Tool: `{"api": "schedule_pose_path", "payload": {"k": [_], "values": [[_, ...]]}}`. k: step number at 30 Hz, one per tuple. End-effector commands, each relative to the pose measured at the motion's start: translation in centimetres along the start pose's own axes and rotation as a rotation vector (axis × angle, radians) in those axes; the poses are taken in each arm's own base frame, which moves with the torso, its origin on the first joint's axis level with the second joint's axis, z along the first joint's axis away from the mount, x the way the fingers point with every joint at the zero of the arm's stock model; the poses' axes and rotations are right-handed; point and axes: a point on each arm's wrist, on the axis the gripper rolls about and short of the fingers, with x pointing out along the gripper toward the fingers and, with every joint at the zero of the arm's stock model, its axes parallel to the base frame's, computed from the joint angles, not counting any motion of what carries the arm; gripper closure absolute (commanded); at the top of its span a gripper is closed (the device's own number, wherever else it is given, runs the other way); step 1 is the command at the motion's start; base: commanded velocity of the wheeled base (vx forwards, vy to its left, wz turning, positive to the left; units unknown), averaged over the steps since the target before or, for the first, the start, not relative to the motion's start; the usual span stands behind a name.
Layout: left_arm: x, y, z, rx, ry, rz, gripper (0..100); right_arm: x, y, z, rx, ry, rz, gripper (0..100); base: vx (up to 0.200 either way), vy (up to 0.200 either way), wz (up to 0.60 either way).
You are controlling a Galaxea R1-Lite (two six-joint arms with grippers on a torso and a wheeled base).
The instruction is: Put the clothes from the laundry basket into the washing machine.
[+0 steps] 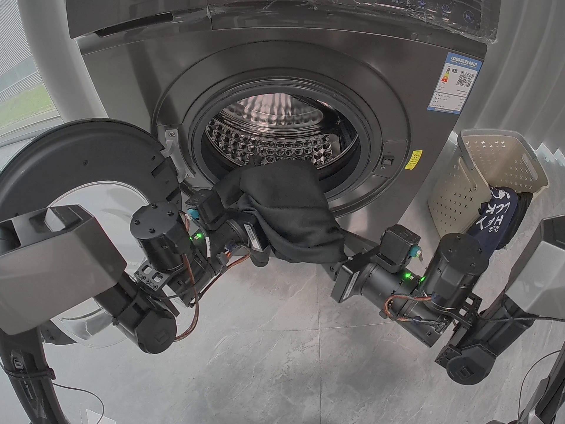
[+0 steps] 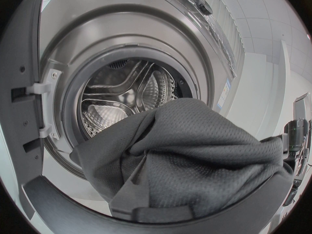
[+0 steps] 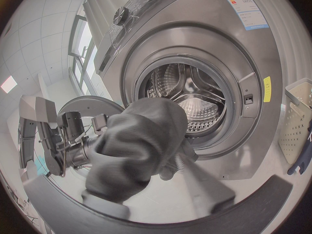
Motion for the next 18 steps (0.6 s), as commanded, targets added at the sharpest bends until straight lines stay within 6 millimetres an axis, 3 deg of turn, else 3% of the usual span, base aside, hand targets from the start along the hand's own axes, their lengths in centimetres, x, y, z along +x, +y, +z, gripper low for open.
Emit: {"api": "schedule_pose_path", "payload": {"k": [1,2,3,5,10,13,18], "values": [[-2.8,-0.9,2.8,0.006,-0.014,-0.011,100,-5.3,-0.6,-1.1,-0.066,0.158,0.004,0,0.000,0.000,0.00],[-3.0,-0.9,2.8,0.006,-0.012,-0.012,100,-5.5,-0.7,-1.1,-0.071,0.166,0.006,0,0.000,0.000,0.00],[-4.2,-1.1,3.5,0.006,-0.006,-0.021,100,-7.7,-1.0,-1.8,-0.109,0.240,0.049,0,0.000,0.000,0.00],[-5.9,-1.3,4.5,0.002,-0.004,-0.031,100,-9.5,-1.2,-2.2,-0.107,0.295,0.104,0,0.000,0.000,0.00],[-9.0,-1.4,5.0,-0.002,0.042,-0.058,100,-11.4,-1.6,-2.7,-0.104,0.362,0.106,0,0.000,0.000,0.00],[-9.6,-1.5,4.5,0.005,0.071,-0.073,100,-12.7,-2.3,-3.5,-0.102,0.432,0.072,0,0.000,0.000,0.00],[-10.1,-1.6,4.1,0.014,0.096,-0.077,100,-12.6,-3.3,-3.6,-0.097,0.435,0.021,0,0.000,0.000,0.00]]}}
